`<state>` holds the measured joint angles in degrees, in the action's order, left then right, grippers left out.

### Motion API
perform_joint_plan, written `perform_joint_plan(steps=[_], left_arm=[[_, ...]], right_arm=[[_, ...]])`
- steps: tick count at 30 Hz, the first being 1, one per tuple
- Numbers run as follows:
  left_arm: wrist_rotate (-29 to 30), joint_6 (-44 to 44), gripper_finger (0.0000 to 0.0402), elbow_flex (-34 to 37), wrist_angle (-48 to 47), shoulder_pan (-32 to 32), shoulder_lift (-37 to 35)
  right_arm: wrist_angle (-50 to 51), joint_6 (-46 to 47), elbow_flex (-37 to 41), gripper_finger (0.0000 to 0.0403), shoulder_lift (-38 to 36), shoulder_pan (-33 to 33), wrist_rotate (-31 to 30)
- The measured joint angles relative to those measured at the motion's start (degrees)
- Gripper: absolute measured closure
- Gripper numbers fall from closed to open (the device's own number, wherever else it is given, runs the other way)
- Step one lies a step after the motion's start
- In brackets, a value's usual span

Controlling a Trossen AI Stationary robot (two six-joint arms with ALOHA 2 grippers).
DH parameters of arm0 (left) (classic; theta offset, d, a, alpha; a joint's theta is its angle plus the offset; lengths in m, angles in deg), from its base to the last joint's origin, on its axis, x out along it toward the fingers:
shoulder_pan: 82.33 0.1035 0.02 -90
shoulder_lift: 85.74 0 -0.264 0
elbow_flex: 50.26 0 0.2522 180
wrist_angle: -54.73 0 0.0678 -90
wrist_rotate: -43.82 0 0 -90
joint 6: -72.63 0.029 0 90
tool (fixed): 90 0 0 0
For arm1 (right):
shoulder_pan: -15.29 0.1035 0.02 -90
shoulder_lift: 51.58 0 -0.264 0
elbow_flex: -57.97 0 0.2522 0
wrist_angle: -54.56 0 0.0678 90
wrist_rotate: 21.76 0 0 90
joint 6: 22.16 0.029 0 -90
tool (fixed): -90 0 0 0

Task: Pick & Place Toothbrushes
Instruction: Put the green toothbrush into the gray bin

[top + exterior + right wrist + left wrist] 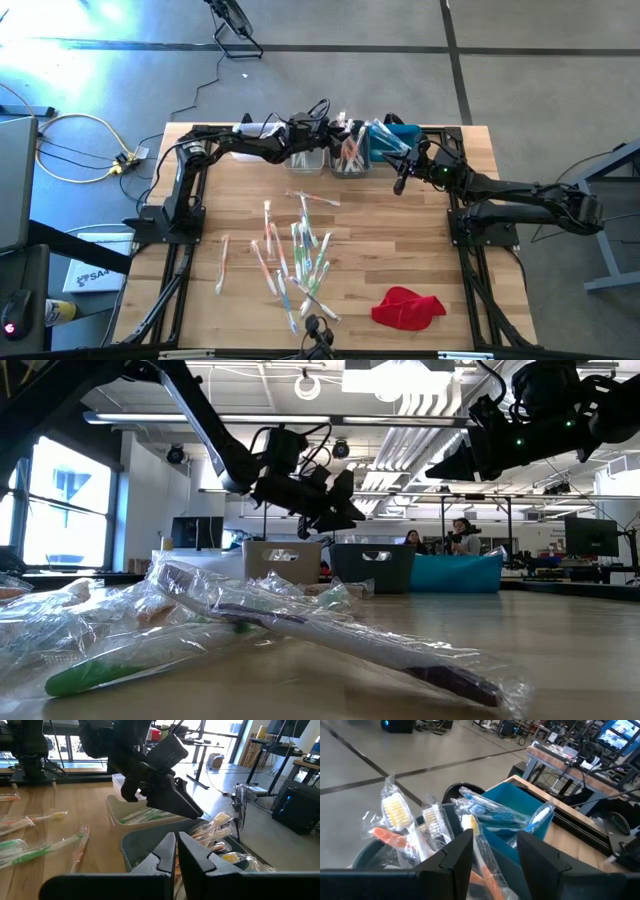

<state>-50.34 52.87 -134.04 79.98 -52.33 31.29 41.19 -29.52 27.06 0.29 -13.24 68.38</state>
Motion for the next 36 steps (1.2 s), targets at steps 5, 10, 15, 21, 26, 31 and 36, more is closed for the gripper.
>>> perform_joint_plan(steps=[5, 10, 15, 21, 26, 31, 36], left_arm=[[0.0, 0.0, 0.0252, 0.0, -0.1, -0.1, 0.0], [0.0, 0.0, 0.0252, 0.0, -0.1, -0.9, 0.0], [0.0, 0.0, 0.0252, 0.0, -0.1, -1.6, 0.0], [0.1, 0.0, 0.0252, 0.0, 0.3, -2.3, -0.1], [3.0, 0.4, 0.0252, 0.0, -2.1, -2.3, -0.1], [3.8, -0.2, 0.0252, 0.0, -5.4, -2.3, -0.1], [0.8, 0.1, 0.0252, 0.0, -3.6, -2.3, -0.1]], right_arm=[[0.0, 0.0, 0.0, 0.0391, 0.0, 0.0, 0.0], [0.0, 0.0, 0.0, 0.0391, 0.0, 0.0, 0.0], [0.0, 0.0, 0.0, 0.0391, 0.0, 0.0, 0.0], [0.0, 0.0, 0.0, 0.0391, 0.0, 0.0, 0.0], [0.0, 0.0, 0.0, 0.0391, 0.0, 0.0, 0.0], [0.0, 0.1, 0.0, 0.0391, 0.0, 0.0, 0.0], [0.0, 0.1, 0.0, 0.0391, 0.0, 0.0, 0.0]])
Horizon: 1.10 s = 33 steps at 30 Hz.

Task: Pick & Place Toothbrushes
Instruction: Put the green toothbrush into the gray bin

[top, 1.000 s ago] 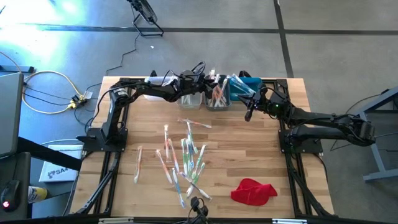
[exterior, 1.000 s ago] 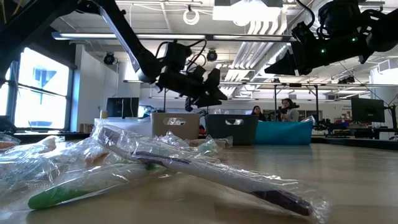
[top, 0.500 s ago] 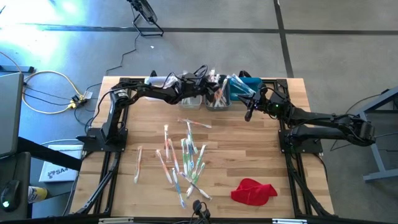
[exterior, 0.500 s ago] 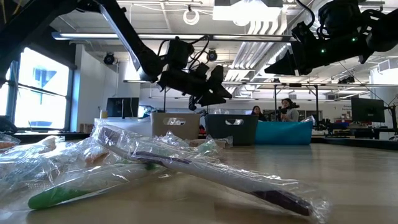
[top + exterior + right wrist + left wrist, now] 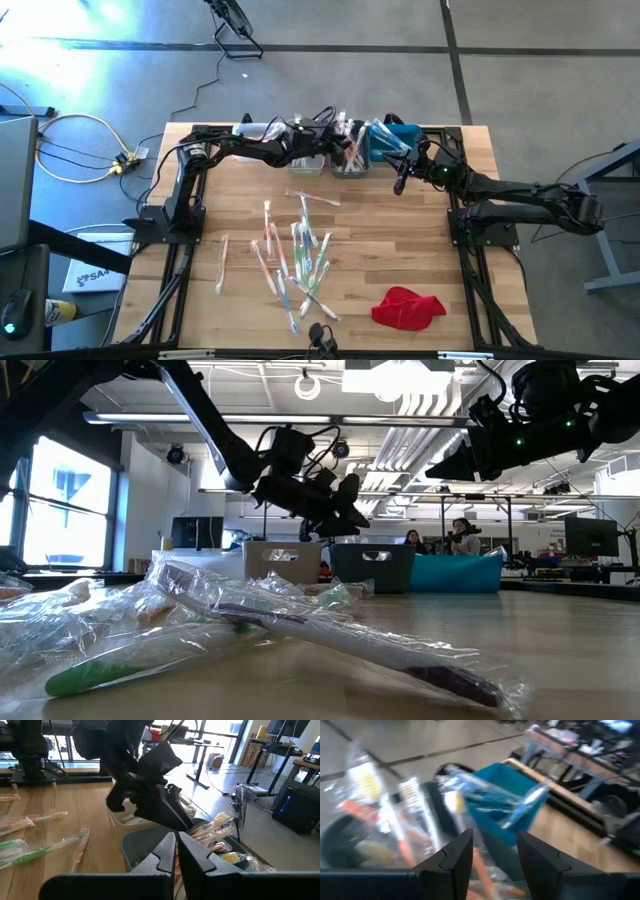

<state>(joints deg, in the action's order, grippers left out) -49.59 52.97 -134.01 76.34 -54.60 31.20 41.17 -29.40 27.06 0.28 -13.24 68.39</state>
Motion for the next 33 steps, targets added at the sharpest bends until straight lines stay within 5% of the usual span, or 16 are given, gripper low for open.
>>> perform_joint_plan(steps=[6, 15, 33], left_arm=[[-6.8, 2.2, 0.0252, 0.1, 1.3, -0.1, -1.6], [-5.3, 6.3, 0.0252, 5.6, 1.4, -2.1, -8.6], [-3.5, 9.7, 0.0252, 34.0, 12.5, -3.4, -31.6]], right_arm=[[0.0, 0.0, 0.0, 0.0391, 0.0, 0.0, 0.0], [0.0, 0.0, 0.0, 0.0391, 0.0, 0.0, 0.0], [0.8, 0.1, 0.0, 0.0391, 0.0, 0.0, -0.2]])
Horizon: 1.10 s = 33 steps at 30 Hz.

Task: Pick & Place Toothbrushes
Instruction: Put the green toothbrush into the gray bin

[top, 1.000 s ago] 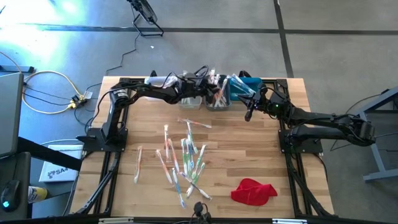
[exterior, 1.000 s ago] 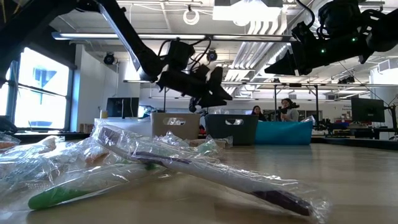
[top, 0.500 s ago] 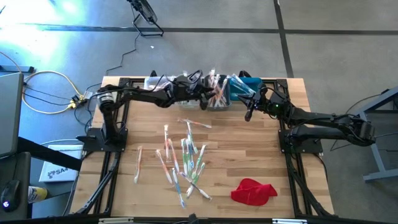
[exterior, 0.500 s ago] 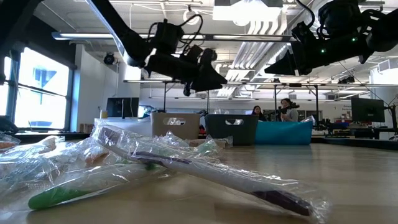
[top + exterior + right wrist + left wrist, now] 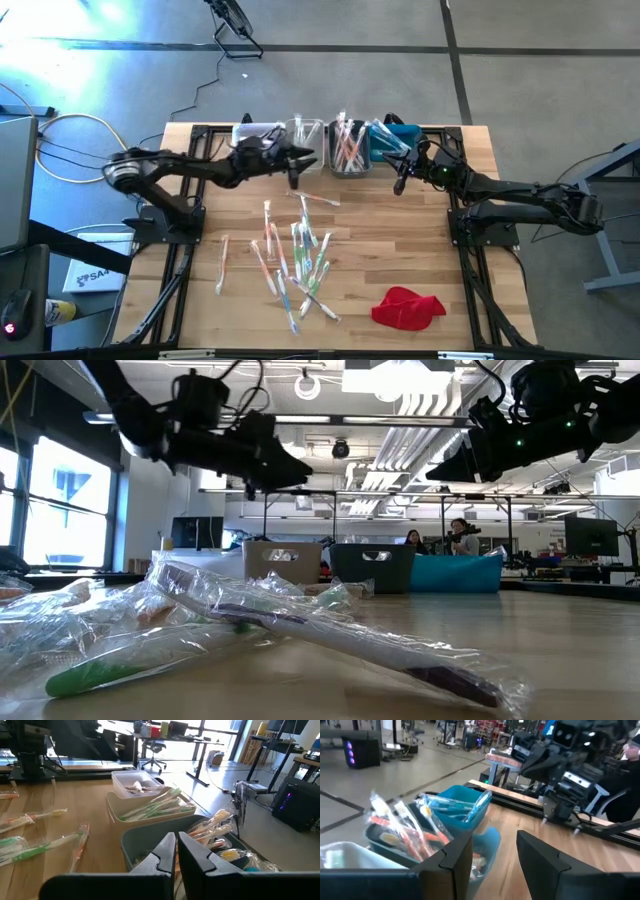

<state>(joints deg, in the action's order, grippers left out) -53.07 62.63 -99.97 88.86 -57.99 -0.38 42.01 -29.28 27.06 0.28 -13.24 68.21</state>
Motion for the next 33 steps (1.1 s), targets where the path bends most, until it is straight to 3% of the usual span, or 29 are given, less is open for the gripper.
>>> perform_joint_plan(steps=[8, 19, 30, 33], left_arm=[[-0.1, 2.5, 0.0252, 7.3, -2.7, 0.0, -13.3], [0.0, 5.9, 0.0252, 8.1, -26.4, -0.5, -30.0], [3.4, 10.2, 0.0252, 18.4, -21.2, -5.3, -41.2], [4.1, 10.3, 0.0252, 19.1, -23.1, -5.2, -45.3]], right_arm=[[0.5, 2.7, 0.0, 0.0391, 0.0, 0.0, 0.2], [0.5, 4.5, 0.0, 0.0391, 0.1, 0.0, 0.5], [-2.1, 6.3, 0.0, 0.0391, 0.1, 0.5, 15.8], [-5.8, 8.5, 0.0, 0.0391, 0.1, 1.9, 16.7]])
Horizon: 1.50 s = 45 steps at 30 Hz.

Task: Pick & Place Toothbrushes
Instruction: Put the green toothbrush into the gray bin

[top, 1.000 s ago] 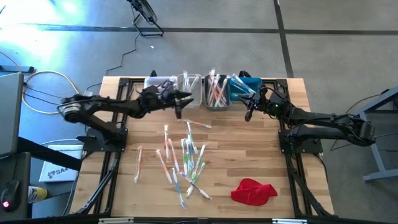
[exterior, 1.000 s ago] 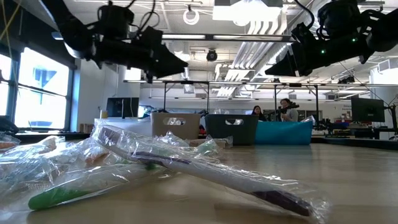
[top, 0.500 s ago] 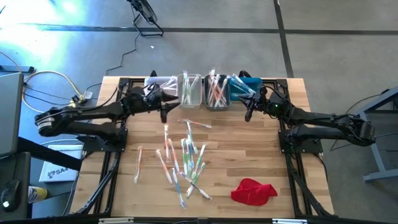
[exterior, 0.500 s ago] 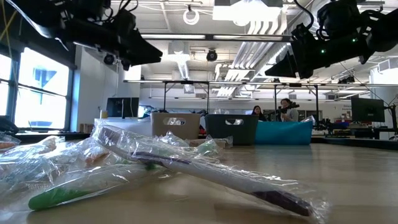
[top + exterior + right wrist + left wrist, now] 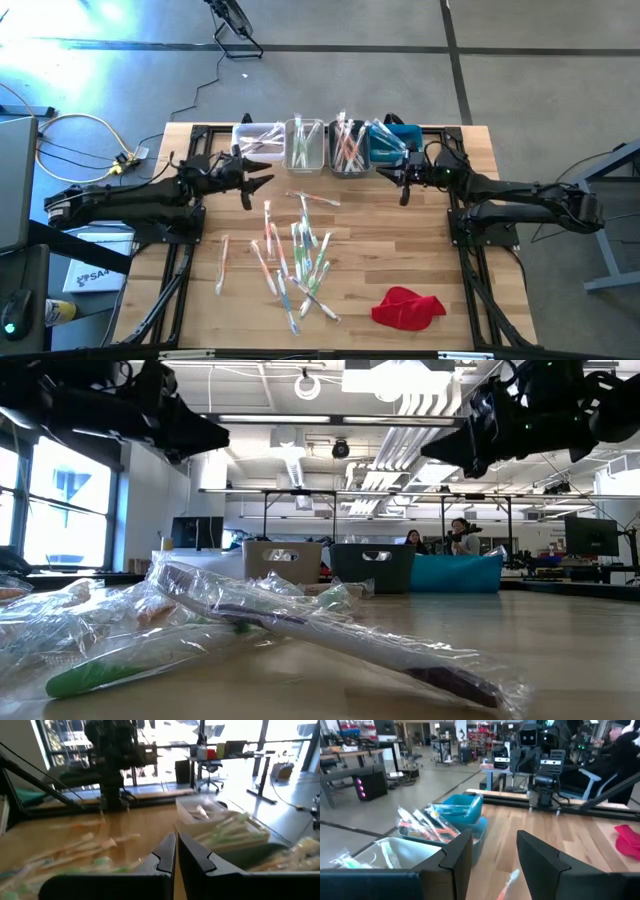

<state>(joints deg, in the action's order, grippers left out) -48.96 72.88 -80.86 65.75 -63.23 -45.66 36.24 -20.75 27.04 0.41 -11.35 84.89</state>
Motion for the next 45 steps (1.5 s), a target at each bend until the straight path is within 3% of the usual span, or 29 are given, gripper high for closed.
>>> perform_joint_plan(steps=[6, 13, 18, 23, 40, 45], left_arm=[[0.2, 2.4, 0.0252, 0.1, -12.1, 0.0, -11.4], [0.6, 2.3, 0.0252, 3.5, -16.9, 0.0, -23.9], [0.6, 2.5, 0.0252, 4.5, -21.6, 0.0, -32.8], [0.5, 2.3, 0.0252, 4.5, -27.4, 0.0, -40.0], [0.4, 0.6, 0.0252, 4.5, -28.2, 0.0, -38.8], [0.4, 0.7, 0.0252, 4.5, -28.4, 0.0, -38.8]], right_arm=[[-4.2, 0.7, 0.0, 0.0391, 0.0, 4.3, -2.1], [-5.0, 3.5, 0.0, 0.0391, 0.7, 11.8, -15.9], [-6.8, 3.5, -1.0, 0.0391, 4.2, 15.9, -20.9], [-4.5, 3.4, -7.1, 0.0391, 10.8, 18.7, -24.1], [13.5, 8.3, -36.4, 0.0391, 39.7, 19.6, -24.4], [16.8, 15.4, -42.5, 0.0391, 45.1, 19.8, -23.7]])
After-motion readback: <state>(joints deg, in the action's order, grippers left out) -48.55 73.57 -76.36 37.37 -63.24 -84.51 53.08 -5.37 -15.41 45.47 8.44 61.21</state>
